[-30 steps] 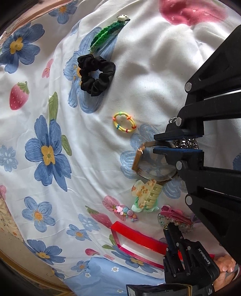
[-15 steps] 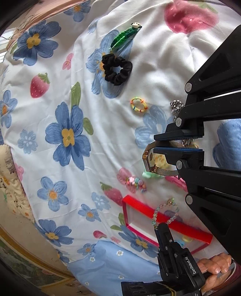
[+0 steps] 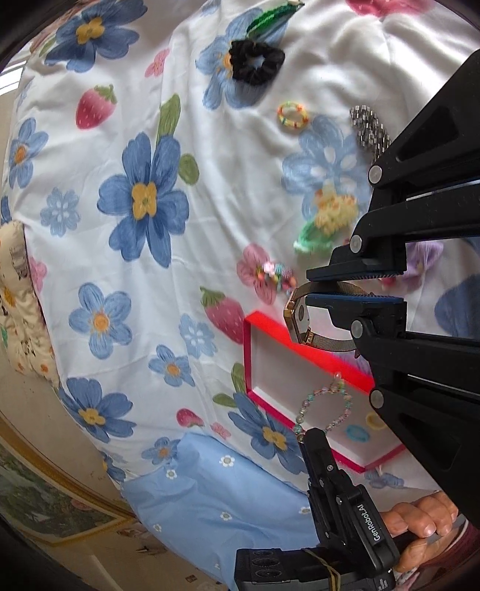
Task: Organize jewelry
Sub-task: 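Carry the bracelet and watch into the red box and open both tools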
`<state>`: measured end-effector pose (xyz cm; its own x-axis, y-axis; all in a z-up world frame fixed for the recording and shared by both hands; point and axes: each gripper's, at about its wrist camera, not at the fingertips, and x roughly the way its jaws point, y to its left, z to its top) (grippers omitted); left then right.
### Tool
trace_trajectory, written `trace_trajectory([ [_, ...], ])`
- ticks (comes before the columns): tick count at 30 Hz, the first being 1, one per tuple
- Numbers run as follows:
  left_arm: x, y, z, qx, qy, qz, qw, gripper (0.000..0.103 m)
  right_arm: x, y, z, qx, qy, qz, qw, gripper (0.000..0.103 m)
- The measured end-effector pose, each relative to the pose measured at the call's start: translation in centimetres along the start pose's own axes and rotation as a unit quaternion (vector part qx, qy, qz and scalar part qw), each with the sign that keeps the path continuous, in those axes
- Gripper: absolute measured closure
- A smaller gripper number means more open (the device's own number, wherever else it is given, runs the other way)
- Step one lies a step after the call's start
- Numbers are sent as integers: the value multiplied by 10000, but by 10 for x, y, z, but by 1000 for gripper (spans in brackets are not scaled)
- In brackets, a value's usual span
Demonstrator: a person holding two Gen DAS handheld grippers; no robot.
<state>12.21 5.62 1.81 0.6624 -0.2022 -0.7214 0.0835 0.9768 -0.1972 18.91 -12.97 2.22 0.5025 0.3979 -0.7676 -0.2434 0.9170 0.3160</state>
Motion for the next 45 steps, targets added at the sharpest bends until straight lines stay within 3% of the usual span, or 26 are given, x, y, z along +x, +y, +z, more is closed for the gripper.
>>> trace_trajectory([
  [10, -13, 44, -4, -419, -43, 233, 9988, 94, 36, 53, 2, -334, 250, 427, 9982, 97],
  [24, 34, 102, -8, -1070, 296, 348, 9932, 94, 104, 102, -2, -623, 775, 703, 9926, 97],
  [34, 67, 131, -21, -1335, 624, 705, 9866, 94, 147, 115, -15, -899, 1205, 554, 9871, 97],
  [45, 89, 139, -28, -1360, 940, 956, 9816, 93, 165, 126, -18, -1429, 1459, 286, 9785, 99],
])
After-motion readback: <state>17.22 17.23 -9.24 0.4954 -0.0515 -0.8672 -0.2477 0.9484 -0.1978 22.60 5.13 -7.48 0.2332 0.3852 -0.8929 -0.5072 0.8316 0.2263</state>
